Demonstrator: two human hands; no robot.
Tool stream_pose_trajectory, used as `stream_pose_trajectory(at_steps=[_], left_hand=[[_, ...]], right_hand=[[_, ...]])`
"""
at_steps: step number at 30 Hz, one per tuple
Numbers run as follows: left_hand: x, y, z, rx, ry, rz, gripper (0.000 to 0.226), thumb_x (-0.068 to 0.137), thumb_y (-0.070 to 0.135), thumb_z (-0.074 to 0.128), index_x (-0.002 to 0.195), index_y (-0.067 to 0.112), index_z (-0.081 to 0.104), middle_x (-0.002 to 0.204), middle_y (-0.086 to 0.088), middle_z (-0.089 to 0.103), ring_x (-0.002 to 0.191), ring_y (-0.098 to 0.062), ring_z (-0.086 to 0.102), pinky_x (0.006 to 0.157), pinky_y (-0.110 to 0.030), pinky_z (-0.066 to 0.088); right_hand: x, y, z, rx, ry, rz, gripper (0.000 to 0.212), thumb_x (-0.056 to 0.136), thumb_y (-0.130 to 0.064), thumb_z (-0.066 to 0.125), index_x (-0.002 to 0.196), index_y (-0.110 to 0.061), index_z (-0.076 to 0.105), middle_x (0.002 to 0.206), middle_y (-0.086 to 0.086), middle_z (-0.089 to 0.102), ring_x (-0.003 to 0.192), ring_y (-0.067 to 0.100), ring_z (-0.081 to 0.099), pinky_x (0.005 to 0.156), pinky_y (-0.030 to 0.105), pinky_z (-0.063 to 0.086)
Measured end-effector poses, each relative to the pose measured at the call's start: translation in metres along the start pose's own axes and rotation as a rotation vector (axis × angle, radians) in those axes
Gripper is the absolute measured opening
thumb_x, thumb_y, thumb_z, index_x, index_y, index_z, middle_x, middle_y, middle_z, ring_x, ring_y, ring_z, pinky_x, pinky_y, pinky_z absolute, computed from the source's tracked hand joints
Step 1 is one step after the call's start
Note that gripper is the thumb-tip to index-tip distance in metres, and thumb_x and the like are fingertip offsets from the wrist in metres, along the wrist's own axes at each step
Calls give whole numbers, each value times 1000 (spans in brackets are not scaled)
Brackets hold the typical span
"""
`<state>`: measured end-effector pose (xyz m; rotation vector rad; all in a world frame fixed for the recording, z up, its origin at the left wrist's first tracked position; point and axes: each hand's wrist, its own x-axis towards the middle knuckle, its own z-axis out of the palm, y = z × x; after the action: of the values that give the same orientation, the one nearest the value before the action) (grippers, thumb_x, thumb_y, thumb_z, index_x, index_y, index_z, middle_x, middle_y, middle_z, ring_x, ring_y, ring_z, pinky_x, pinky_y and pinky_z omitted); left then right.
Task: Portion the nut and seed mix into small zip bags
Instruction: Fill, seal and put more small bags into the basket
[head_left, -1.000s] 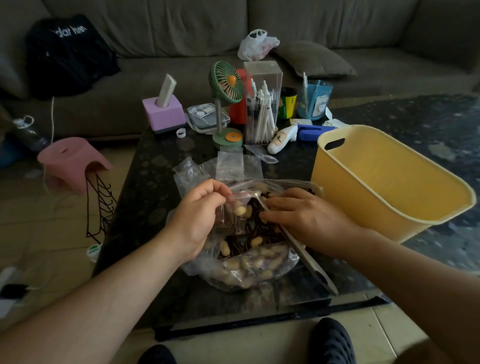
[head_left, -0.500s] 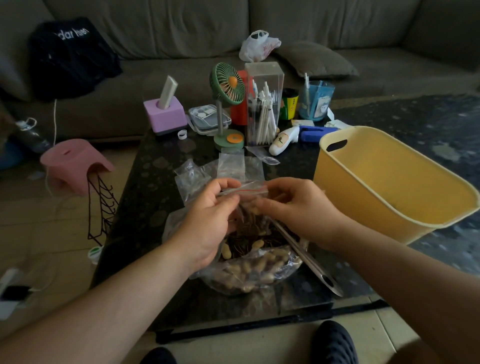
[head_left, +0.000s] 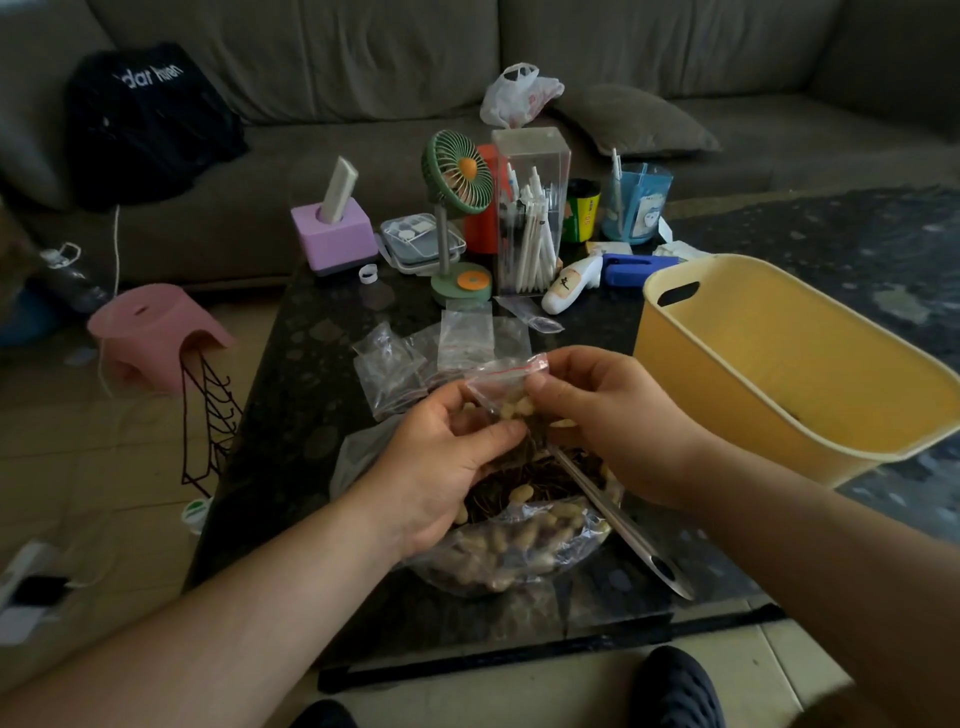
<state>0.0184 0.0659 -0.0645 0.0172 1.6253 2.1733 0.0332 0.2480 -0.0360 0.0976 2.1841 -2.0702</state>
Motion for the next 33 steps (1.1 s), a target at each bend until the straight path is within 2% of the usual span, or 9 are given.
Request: stream_pose_trajectory(at_steps=[5,9,14,17,20,23,26,30,33], left_hand=[[-3,4,1,-65,-74,-29,45,88,-7,68,129,13,68,120,-11,78,112,-21,75,87,-29,61],[-5,4,2,-27,-103,-5,47,76,5,76,122,14,72,115,-8,79,110,-18,75,88,-26,60],[-4,4,1,3,-76,-12,42,85,-14,69,122,6,72,116,-14,79,109,-22,76,88,-29,62],[-3,3,1,1,-79,-43,41,89,-9,69,128,4,70,123,-21,75,114,-30,74,97,-39,60],[-4,8,3,-38,-99,-71,38,93,8,70,131,8,68,121,-16,76,106,-25,75,90,-36,63],[-6,10,3,-51,-150,-96,42,82,21,75,124,13,70,110,-7,78,98,-17,77,80,-29,64],[-6,6,2,9,-122,-73,41,78,17,77,118,15,69,107,-5,78,99,-18,76,78,-29,61],[-6,4,3,11,-98,-80,28,90,10,73,117,18,67,101,-3,77,93,-17,74,66,-24,58],[-6,5,3,3,-99,-72,26,84,21,75,109,24,68,96,2,77,85,-10,74,62,-21,55]], right_hand=[[-1,1,-3,-102,-58,-43,23,91,-12,77,113,-13,73,106,11,78,104,37,72,91,46,62],[-2,-3,-1,184,-119,44,26,89,6,70,112,-5,69,99,15,77,89,27,75,74,31,62],[0,-4,0,276,-144,130,33,86,17,65,110,-4,65,101,19,72,91,29,70,78,35,60],[1,-5,1,290,-166,153,30,85,13,67,112,0,66,103,21,70,93,32,68,83,38,59],[1,-6,0,369,-175,181,33,92,4,65,125,8,62,112,23,71,97,30,70,85,38,61],[2,-5,-2,432,-184,182,33,98,4,58,130,7,63,124,27,70,105,33,71,85,38,62],[4,-4,-3,412,-154,198,30,96,8,57,125,6,66,123,30,70,105,35,71,91,41,62],[3,-5,-2,348,-145,197,25,96,7,61,119,2,67,112,22,75,100,32,74,86,37,63],[3,-4,-3,279,-147,164,27,96,3,63,122,3,66,116,22,74,105,36,71,95,42,60]])
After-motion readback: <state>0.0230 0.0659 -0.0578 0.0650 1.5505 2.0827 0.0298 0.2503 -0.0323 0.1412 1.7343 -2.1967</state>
